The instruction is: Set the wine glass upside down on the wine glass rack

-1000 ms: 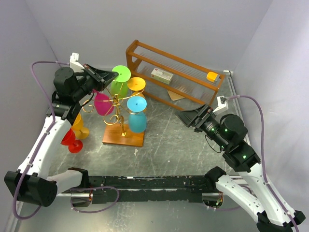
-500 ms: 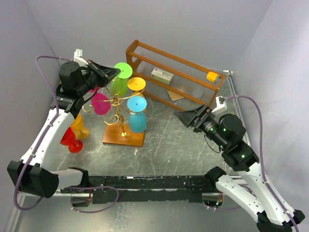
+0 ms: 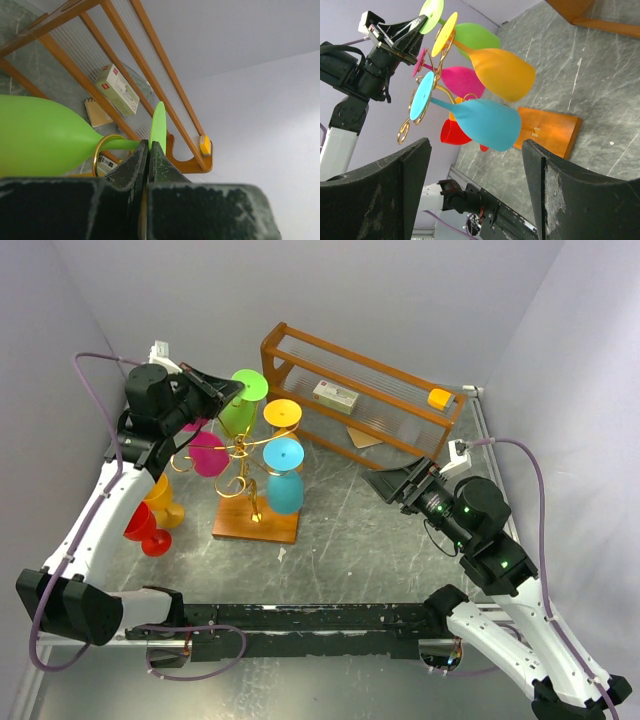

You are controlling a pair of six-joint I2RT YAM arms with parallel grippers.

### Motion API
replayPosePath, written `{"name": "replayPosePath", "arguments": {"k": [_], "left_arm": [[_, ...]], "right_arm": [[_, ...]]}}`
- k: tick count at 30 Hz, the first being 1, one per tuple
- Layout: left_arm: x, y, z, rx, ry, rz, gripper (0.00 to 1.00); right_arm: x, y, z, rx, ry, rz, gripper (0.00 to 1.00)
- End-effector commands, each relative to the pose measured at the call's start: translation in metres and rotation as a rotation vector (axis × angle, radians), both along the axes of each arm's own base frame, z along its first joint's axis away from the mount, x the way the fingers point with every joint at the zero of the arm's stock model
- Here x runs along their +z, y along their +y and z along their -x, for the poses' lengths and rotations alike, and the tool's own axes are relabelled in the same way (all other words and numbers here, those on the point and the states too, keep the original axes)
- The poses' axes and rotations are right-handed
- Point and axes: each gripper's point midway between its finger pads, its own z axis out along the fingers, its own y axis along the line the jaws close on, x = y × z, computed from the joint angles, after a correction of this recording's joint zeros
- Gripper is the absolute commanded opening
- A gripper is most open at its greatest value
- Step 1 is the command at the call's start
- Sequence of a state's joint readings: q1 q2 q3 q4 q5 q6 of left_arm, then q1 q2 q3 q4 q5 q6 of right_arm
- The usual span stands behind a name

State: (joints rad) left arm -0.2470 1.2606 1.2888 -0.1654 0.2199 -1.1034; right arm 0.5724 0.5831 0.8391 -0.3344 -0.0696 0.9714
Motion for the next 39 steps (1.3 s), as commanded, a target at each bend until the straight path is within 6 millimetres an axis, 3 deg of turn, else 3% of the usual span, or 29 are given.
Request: {"name": "replayPosePath", "arguments": {"k": [1,13,22,39], "left_arm": [[0.029,0.010,0.007,0.053,-0.081,-0.024,0.07],[0.034,0.018,0.019,0.069,-0.089,-0.057,0.07],[0.023,0.014,0.021,0.032,-0.082,-0.098,0.11],[0.009,0.018,0.020,0.027,-0.053,-0.200,0.26]], "right_arm": [[0.005,-0.002,-0.001,-0.014,-0.019,-0.007,0.74],[0.004,-0.003,0.000,-0.014,-0.018,-0.009,0.74],[0.003,-0.003,0.000,-0.017,-0.017,-0.007,0.74],[0.000,-0.007,-0.002,-0.040,-0.006,-0.007,0.73]]}}
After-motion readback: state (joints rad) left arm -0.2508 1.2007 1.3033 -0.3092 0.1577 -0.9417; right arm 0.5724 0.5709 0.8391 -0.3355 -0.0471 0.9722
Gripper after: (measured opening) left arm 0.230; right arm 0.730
